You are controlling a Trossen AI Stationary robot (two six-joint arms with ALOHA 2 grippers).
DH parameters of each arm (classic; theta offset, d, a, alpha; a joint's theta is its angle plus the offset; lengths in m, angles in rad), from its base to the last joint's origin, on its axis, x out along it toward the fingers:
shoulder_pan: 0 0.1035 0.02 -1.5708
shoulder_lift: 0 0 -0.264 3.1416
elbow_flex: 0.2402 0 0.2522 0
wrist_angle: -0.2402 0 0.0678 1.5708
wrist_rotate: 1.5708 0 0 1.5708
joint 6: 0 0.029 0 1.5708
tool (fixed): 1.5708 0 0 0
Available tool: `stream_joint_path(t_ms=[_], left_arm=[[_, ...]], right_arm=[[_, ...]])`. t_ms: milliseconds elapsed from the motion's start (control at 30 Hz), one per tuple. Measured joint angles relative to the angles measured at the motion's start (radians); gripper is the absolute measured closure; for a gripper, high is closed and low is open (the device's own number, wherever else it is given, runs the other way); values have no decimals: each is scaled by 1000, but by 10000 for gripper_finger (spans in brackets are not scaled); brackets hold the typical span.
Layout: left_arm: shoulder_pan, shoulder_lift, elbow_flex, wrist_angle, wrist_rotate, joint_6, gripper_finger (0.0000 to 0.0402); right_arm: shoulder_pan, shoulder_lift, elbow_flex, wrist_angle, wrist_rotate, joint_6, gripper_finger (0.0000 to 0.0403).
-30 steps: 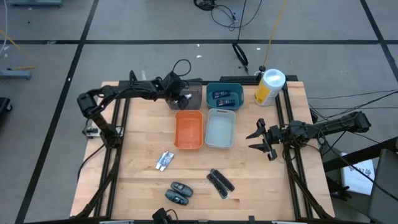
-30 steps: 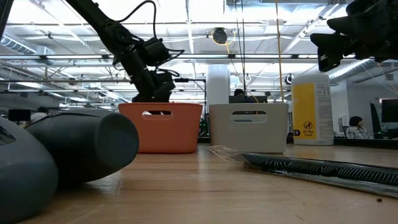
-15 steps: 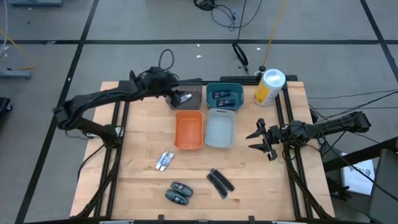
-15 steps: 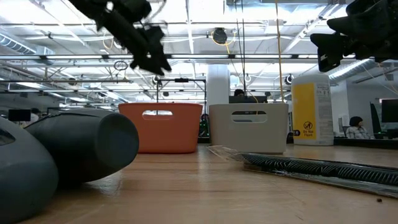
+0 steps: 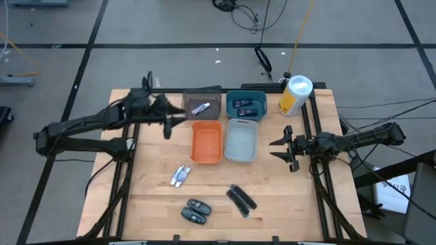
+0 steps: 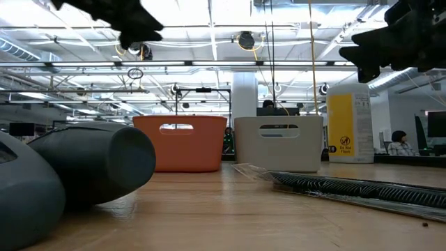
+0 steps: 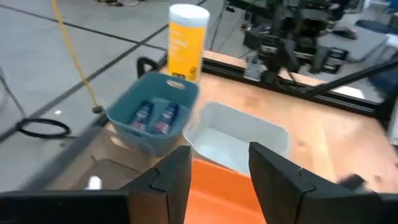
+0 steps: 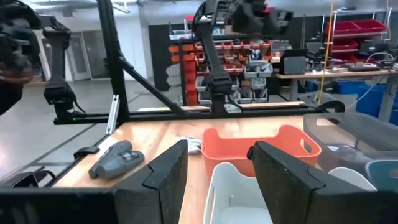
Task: Pick & Place Travel size toiletries
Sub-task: Put the left white toothpaste into the black transparent bin
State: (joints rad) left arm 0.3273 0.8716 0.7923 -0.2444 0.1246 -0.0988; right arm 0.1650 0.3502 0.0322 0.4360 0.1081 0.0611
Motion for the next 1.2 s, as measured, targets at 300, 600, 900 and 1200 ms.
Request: stream_joint_path(t_ms=[300, 600, 900, 1200], left_arm=[[-154, -272, -227, 42, -79, -104, 275], [-311, -335, -338, 37, -139, -279, 282], [-430, -279, -392, -19, -129, -356, 282], [-498, -72, -345, -147, -154, -644, 297]], right_arm=[[0, -129, 0, -89, 4, -24, 232], [0, -318, 39, -361, 75, -25, 232], [0, -347, 40, -397, 73, -12, 232], [0, -347, 40, -400, 73, 6, 232]])
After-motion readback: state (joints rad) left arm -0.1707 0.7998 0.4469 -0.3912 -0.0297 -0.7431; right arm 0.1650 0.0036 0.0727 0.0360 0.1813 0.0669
